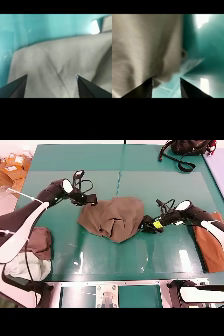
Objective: Fold the shirts.
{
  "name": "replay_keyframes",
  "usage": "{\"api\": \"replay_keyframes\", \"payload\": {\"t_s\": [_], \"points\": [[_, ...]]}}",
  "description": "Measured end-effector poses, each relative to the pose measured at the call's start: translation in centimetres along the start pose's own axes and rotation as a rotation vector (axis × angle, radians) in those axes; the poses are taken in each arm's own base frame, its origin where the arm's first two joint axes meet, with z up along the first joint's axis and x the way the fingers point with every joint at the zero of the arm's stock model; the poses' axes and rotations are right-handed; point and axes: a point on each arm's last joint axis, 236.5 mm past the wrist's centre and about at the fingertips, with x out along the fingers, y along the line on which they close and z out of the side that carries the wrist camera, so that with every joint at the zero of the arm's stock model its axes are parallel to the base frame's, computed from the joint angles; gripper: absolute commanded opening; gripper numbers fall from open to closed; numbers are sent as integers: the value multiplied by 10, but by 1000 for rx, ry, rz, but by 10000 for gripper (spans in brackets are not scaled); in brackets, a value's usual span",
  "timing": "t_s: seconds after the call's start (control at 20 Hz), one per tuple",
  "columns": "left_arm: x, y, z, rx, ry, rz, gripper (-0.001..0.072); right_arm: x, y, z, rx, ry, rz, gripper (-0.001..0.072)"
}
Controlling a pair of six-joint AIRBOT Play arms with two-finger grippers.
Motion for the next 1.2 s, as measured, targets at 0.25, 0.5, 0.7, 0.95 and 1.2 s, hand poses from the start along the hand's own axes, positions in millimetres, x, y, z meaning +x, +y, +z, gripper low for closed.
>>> {"api": "replay_keyframes", "payload": {"t_s": [0.25, 0.5, 0.7, 0.95, 1.2], "points": [[21, 3, -5, -5, 15, -21, 534, 11, 16, 5, -9, -40, 59, 172], [29, 1, -11, -15, 36, -39, 18, 9, 24, 20, -29, -96, 79, 16], [16, 7, -37, 57, 155, -2, 18, -11, 33, 56, -65, -187, 96, 15], [-33, 27, -71, 124, 328, 122, 18, -47, 48, 127, -106, -291, 130, 15], [-53, 20, -99, 92, 437, 107, 232, -49, 58, 161, -141, -294, 148, 307]]}}
